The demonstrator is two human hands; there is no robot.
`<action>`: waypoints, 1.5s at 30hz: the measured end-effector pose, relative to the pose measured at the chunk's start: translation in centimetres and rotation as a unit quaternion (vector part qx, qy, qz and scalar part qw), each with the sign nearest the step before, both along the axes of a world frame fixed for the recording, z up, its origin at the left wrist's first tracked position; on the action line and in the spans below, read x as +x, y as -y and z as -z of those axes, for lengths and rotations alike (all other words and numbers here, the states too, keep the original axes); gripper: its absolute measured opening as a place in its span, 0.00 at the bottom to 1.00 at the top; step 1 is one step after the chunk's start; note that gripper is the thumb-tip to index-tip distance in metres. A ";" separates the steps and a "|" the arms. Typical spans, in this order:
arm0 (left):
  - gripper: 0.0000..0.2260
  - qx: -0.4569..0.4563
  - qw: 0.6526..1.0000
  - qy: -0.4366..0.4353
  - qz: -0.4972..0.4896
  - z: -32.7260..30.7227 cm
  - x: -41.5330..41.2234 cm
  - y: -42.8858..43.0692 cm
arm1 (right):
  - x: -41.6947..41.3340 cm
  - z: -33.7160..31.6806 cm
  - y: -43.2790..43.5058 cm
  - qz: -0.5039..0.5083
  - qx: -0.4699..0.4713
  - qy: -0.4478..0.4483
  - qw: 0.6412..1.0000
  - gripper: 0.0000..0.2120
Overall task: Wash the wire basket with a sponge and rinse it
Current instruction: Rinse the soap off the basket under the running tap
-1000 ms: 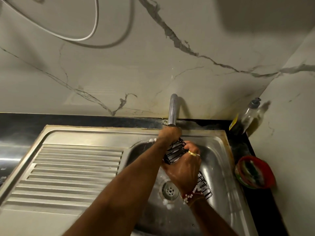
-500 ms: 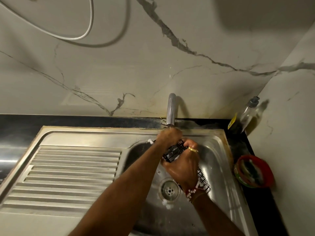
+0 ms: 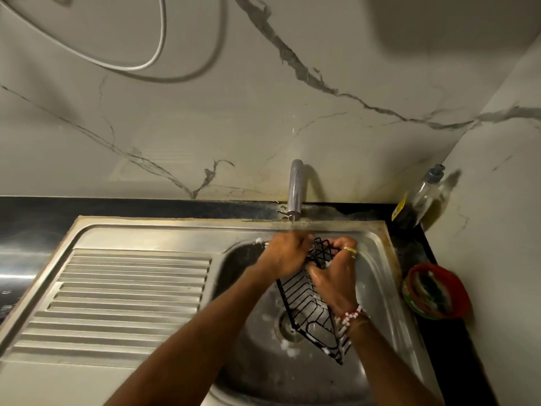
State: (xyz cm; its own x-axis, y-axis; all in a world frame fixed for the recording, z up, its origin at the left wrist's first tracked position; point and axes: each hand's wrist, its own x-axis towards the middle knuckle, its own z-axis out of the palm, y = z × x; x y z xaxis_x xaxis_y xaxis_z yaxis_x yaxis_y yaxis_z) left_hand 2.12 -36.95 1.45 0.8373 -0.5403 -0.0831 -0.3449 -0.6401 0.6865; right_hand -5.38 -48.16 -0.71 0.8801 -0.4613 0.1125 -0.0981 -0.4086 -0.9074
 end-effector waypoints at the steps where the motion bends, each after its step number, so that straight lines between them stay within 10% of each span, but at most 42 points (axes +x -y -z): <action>1: 0.20 -0.014 0.999 0.023 0.039 0.1 -1.1 -0.6 | 0.2 0.0 0.3 -0.005 0.018 -0.010 1.000 0.30; 18: 0.18 0.000 0.962 0.137 0.236 -0.6 2.4 -1.3 | 3.2 -1.3 1.2 -0.094 0.137 -0.128 0.978 0.29; 30: 0.16 0.107 0.978 0.174 0.046 2.3 4.0 -6.0 | 3.6 -2.3 1.2 -0.078 0.208 -0.120 0.968 0.26; 34: 0.13 -0.129 0.985 -0.024 -0.115 2.5 3.2 -6.7 | 4.5 -2.3 1.6 -0.125 0.248 -0.185 0.942 0.14; 37: 0.14 -0.340 0.878 -0.310 -0.134 2.9 2.1 -8.0 | 4.9 -2.2 1.7 -0.132 0.338 -0.204 0.909 0.11; 39: 0.18 -0.369 0.847 -0.342 -0.171 2.8 1.6 -8.3 | 5.4 -2.4 1.1 -0.138 0.358 -0.190 0.903 0.13; 42: 0.13 -0.348 0.867 -0.276 -0.226 2.2 1.9 -8.2 | 6.8 -1.9 0.9 -0.140 0.058 -0.109 0.982 0.14; 45: 0.13 -0.315 0.889 -0.219 -0.250 1.9 2.5 -8.0 | 7.1 -1.9 0.3 -0.164 -0.295 -0.073 0.939 0.18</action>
